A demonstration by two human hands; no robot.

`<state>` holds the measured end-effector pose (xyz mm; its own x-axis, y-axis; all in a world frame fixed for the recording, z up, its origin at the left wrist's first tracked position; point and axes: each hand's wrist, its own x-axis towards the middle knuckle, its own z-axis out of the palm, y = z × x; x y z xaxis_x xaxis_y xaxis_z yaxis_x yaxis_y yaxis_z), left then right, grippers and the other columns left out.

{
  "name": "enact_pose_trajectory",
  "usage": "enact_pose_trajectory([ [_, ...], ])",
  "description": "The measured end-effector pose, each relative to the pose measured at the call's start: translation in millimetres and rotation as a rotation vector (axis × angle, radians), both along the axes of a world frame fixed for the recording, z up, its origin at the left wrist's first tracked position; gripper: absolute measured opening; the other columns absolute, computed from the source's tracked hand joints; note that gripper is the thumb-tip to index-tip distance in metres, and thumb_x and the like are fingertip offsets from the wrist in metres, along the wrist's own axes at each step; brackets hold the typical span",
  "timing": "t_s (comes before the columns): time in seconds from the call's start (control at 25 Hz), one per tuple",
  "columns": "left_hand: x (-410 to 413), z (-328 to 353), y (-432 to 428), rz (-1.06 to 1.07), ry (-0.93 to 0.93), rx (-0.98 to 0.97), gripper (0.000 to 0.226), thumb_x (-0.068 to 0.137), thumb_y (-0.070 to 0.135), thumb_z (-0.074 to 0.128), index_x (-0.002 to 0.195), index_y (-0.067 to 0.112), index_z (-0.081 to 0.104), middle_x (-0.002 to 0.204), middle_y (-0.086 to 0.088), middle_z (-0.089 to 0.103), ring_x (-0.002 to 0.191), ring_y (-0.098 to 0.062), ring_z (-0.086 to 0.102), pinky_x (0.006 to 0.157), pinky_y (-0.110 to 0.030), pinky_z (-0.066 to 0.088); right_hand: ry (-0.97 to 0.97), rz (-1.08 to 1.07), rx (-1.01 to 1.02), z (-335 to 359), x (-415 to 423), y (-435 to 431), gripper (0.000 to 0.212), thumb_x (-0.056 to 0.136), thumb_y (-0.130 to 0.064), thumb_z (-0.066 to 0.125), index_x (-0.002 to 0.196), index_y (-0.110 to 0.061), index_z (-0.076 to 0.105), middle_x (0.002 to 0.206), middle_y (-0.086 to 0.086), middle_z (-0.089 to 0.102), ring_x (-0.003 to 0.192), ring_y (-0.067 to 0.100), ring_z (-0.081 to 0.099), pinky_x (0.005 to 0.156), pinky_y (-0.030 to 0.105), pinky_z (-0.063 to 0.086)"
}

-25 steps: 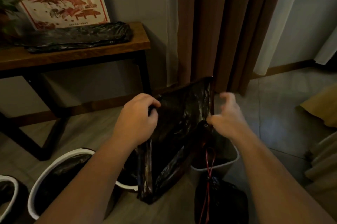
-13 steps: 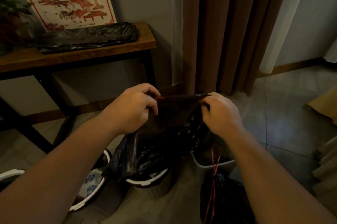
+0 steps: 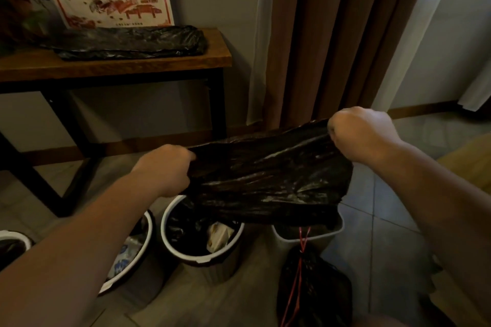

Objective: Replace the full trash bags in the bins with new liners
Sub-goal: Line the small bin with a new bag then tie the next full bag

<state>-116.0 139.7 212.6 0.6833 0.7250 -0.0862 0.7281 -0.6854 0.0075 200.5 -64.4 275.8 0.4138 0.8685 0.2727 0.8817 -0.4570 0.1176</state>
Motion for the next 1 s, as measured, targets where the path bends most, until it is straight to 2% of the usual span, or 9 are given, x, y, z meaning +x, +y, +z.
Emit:
enact_pose_trajectory([
  [0.12,17,15,-7,0.104,-0.304,-0.100,0.016,0.092,0.029,0.066,0.101,0.030,0.079,0.086,0.007,0.071,0.075,-0.013,0.066,0.062,-0.032,0.056,0.001,-0.049,0.163,3,3,-4,0.015,0.095,-0.023,0.065,0.081,-0.020,0.070,0.074,-0.001,0.062,0.067,0.024,0.062,0.064,0.038,0.056],
  [0.24,28,21,-23,0.118,-0.483,0.107,0.015,0.090,0.032,0.075,0.076,0.027,0.073,0.079,0.001,0.070,0.077,-0.023,0.069,0.065,-0.033,0.054,0.008,-0.004,0.402,-5,1,-10,0.020,0.095,-0.029,0.058,0.086,-0.019,0.073,0.076,-0.002,0.059,0.064,0.022,0.056,0.062,0.033,0.043],
  [0.36,32,20,-40,-0.083,-0.351,0.258,0.017,0.087,0.010,0.072,0.088,0.027,0.074,0.102,-0.001,0.064,0.100,-0.030,0.067,0.071,-0.040,0.054,-0.034,0.098,0.369,-21,1,-21,0.021,0.099,-0.030,0.057,0.104,-0.026,0.077,0.087,-0.001,0.070,0.067,0.019,0.060,0.062,0.031,0.043],
  [0.52,33,7,-50,-0.166,-0.038,0.292,0.027,0.091,0.018,0.070,0.114,0.032,0.072,0.105,0.006,0.040,0.078,-0.016,0.050,0.060,-0.032,0.045,-0.134,-0.039,0.329,-42,-1,-35,0.029,0.103,-0.044,0.055,0.082,-0.028,0.065,0.054,-0.012,0.048,0.042,0.010,0.044,0.046,0.020,0.029],
  [0.6,34,-5,-55,-0.113,0.034,0.257,0.031,0.091,0.022,0.072,0.120,0.029,0.064,0.108,0.003,0.030,0.069,-0.017,0.048,0.057,-0.034,0.045,-0.070,-0.062,0.288,-53,-2,-38,0.021,0.101,-0.040,0.060,0.083,-0.031,0.063,0.059,-0.015,0.046,0.047,0.008,0.045,0.047,0.020,0.027],
  [0.68,35,-16,-59,-0.042,0.058,0.228,0.035,0.088,0.030,0.076,0.119,0.027,0.059,0.111,0.001,0.025,0.067,-0.018,0.049,0.057,-0.036,0.046,0.075,0.079,0.141,-63,-4,-41,0.008,0.097,-0.031,0.066,0.093,-0.038,0.062,0.082,-0.016,0.049,0.064,0.006,0.049,0.051,0.022,0.034],
  [0.84,33,-27,-56,0.089,0.089,0.182,0.045,0.080,0.052,0.083,0.112,0.027,0.063,0.121,-0.002,0.030,0.075,-0.020,0.050,0.059,-0.037,0.044,0.251,0.248,-0.220,-81,-11,-48,0.021,0.093,-0.021,0.068,0.093,-0.041,0.070,0.136,-0.013,0.031,0.098,0.014,0.056,0.081,0.029,0.057],
  [0.92,32,-32,-56,0.114,0.057,0.214,0.033,0.089,0.053,0.073,0.107,0.025,0.067,0.118,-0.003,0.041,0.076,-0.022,0.053,0.060,-0.037,0.043,0.228,0.176,-0.292,-95,-13,-47,0.018,0.096,-0.023,0.061,0.094,-0.039,0.069,0.133,-0.017,0.037,0.096,0.016,0.057,0.081,0.031,0.056],
  [1.0,32,-38,-60,0.113,-0.002,0.280,0.021,0.097,0.042,0.064,0.100,0.023,0.070,0.094,0.001,0.052,0.071,-0.023,0.056,0.058,-0.036,0.040,0.199,0.052,-0.176,-107,-15,-43,0.017,0.100,-0.029,0.051,0.094,-0.031,0.067,0.106,-0.008,0.060,0.078,0.016,0.055,0.066,0.030,0.048],
])
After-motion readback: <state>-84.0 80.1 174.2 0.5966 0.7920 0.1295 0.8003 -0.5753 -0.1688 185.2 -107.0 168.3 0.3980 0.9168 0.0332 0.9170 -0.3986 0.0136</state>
